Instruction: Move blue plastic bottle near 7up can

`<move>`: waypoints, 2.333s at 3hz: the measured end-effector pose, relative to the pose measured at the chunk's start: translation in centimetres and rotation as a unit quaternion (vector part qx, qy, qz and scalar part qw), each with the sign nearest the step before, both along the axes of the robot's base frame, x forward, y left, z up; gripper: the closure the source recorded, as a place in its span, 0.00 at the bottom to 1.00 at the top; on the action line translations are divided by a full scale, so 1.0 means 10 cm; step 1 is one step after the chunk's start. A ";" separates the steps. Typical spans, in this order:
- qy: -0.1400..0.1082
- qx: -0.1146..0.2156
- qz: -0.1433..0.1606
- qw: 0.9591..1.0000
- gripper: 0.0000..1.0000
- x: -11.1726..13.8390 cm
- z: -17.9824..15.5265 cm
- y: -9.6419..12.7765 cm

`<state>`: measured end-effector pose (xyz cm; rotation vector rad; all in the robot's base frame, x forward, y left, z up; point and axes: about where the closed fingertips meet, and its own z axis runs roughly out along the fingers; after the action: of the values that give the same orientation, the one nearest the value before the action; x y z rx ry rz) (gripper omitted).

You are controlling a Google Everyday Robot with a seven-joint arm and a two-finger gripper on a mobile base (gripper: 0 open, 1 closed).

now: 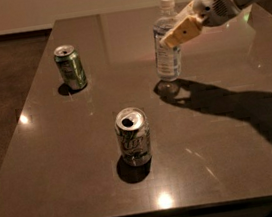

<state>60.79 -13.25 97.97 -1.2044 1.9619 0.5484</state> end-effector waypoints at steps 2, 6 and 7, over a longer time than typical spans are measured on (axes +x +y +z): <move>0.014 0.057 0.076 0.995 1.00 -0.67 0.03 0.30; 0.028 0.066 0.194 0.978 0.59 -1.54 -0.30 0.57; 0.025 0.058 0.212 0.975 0.35 -1.63 -0.37 0.59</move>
Offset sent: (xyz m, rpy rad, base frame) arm -0.1071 0.0448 0.0052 0.1919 0.0368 0.2461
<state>44.53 -7.36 94.24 -1.5546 1.6881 0.9041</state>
